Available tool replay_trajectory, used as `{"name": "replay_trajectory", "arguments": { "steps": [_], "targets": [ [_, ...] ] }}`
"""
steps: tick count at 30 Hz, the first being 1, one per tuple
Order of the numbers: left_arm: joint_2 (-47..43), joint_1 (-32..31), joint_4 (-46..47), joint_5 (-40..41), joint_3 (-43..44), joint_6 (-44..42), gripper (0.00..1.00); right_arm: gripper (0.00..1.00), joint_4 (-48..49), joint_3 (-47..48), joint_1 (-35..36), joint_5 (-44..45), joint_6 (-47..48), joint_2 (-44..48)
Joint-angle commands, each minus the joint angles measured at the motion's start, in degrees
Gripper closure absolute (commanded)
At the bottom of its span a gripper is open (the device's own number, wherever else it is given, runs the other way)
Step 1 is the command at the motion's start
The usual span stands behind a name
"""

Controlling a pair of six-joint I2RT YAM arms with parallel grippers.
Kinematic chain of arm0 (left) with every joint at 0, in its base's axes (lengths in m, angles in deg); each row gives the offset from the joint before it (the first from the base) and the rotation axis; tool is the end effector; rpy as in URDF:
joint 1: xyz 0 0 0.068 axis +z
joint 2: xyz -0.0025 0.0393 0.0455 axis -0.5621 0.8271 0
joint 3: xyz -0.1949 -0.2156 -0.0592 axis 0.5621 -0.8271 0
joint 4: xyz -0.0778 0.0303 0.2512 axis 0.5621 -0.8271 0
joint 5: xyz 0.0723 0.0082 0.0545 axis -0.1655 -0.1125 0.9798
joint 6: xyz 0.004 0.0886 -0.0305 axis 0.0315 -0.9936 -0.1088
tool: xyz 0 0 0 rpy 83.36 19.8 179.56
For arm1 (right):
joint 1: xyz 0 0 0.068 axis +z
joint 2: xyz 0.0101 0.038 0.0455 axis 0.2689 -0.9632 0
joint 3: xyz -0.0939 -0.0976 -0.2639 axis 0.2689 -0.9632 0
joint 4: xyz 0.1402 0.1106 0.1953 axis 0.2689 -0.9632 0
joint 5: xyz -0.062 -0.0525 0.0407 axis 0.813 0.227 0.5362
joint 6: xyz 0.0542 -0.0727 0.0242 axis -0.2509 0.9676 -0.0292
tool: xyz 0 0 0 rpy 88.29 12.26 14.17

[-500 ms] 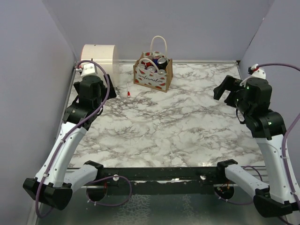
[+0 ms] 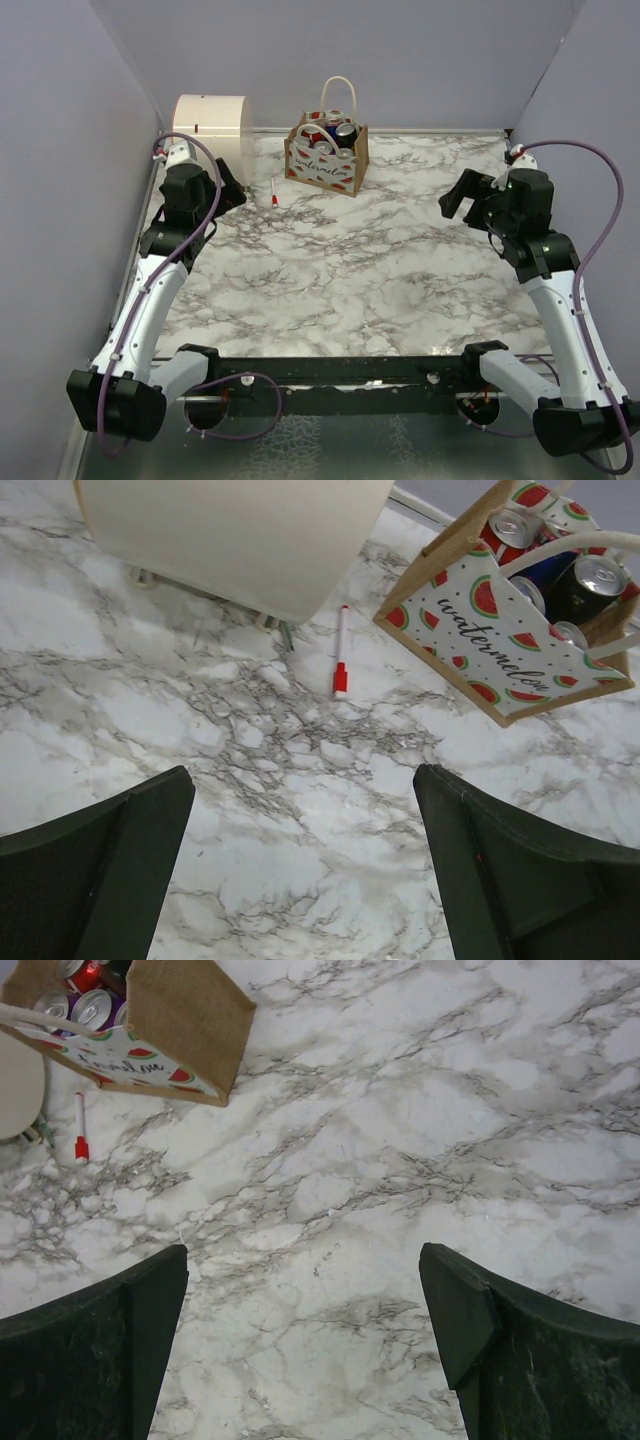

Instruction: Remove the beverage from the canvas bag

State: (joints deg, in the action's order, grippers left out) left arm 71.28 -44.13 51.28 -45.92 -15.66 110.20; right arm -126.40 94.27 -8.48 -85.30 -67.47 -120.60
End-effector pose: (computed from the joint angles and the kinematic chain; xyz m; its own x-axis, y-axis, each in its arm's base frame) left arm 0.2638 -0.0294 0.3585 -0.3447 -0.4436 -0.8273 -0.2078 0.8955 -0.3935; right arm 0.2221 0.0237 0.3702 -0.4938 0.3279 -0.8054 0.1171 0.9428 0.3120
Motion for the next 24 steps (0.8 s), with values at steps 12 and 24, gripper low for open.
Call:
{"name": "replay_trajectory", "arguments": {
  "steps": [12,24],
  "targets": [
    [13.53,-3.29,15.82,-12.50,7.47,21.25,0.03,0.01,5.81,-0.59,5.86,-2.67,2.04,-1.24],
    [34.77,-15.96,20.07,5.22,24.36,39.08,0.01,0.01,7.67,-0.80,13.06,1.62,5.45,-1.11]
  ]
}}
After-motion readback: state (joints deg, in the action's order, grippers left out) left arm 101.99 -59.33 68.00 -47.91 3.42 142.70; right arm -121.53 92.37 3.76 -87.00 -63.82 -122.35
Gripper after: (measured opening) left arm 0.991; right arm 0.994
